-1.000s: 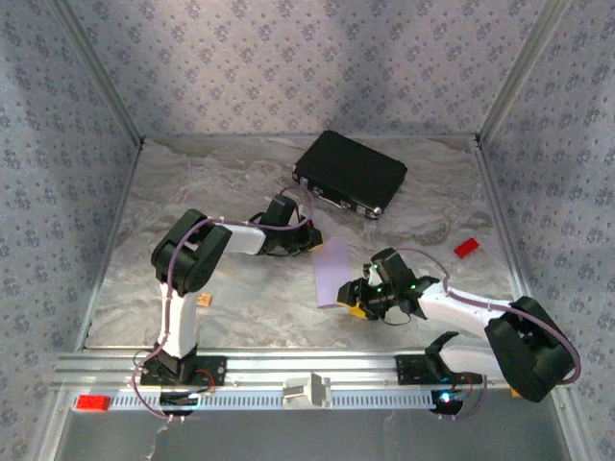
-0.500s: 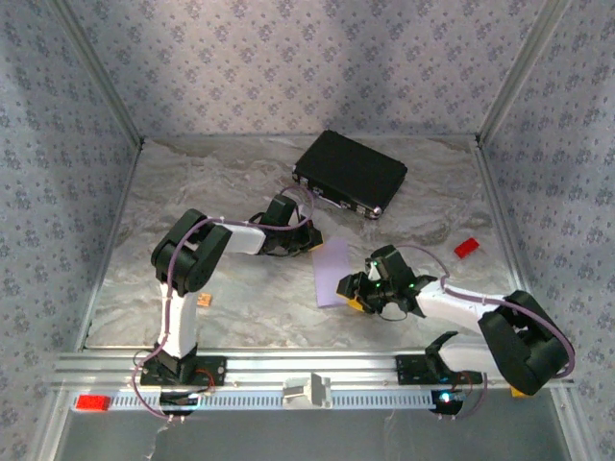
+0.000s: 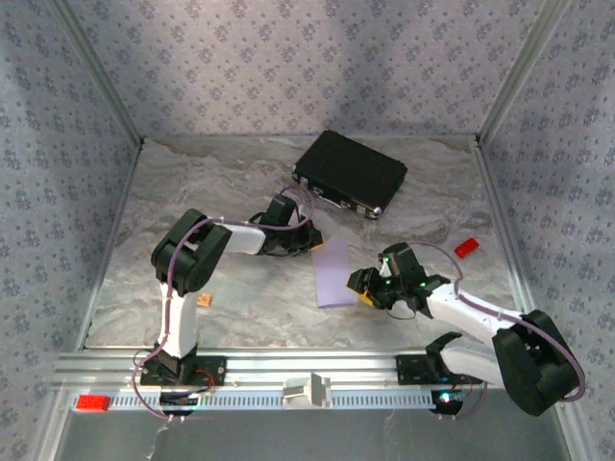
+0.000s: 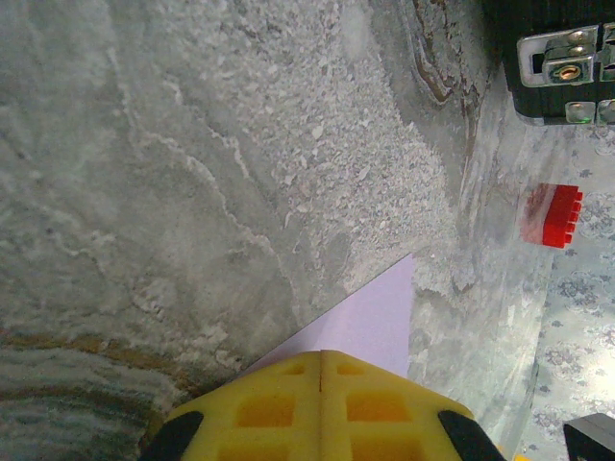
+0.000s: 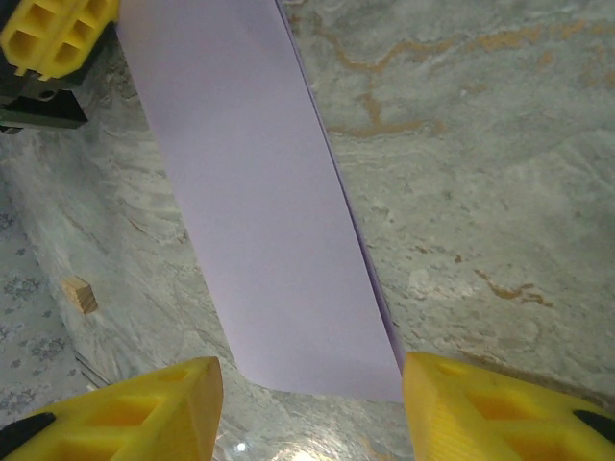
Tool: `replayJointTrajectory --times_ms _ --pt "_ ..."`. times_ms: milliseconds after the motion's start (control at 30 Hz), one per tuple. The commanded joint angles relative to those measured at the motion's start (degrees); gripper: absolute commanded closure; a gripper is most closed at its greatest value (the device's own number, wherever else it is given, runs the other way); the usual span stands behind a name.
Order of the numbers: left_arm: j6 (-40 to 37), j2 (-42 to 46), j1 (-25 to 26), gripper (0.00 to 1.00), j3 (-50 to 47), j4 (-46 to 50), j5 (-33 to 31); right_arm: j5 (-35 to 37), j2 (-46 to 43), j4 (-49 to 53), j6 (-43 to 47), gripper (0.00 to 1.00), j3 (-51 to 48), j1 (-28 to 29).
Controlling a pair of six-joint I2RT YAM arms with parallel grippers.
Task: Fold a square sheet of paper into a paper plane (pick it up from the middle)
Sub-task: Fold the triangle a second time at the center of the table.
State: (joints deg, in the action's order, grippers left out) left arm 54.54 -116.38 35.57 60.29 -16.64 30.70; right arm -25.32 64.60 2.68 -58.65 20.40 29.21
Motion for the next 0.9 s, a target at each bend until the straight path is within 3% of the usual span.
replayJointTrajectory --times_ms 0,467,867 --pt "-0.7 -3.3 0.2 1.0 -0.5 5.8 -0.5 -1.2 1.6 0.2 1.4 0.47 -0.3 -0.2" --pt "-0.5 -3.4 0.3 1.0 -0.3 5.8 -0.5 -3.5 8.2 -2.8 2.6 0.5 1.6 2.8" --pt "-0.5 -3.2 0.2 1.0 -0.6 5.8 -0.5 -3.3 6.7 -3.4 3.6 0.49 4.0 2.6"
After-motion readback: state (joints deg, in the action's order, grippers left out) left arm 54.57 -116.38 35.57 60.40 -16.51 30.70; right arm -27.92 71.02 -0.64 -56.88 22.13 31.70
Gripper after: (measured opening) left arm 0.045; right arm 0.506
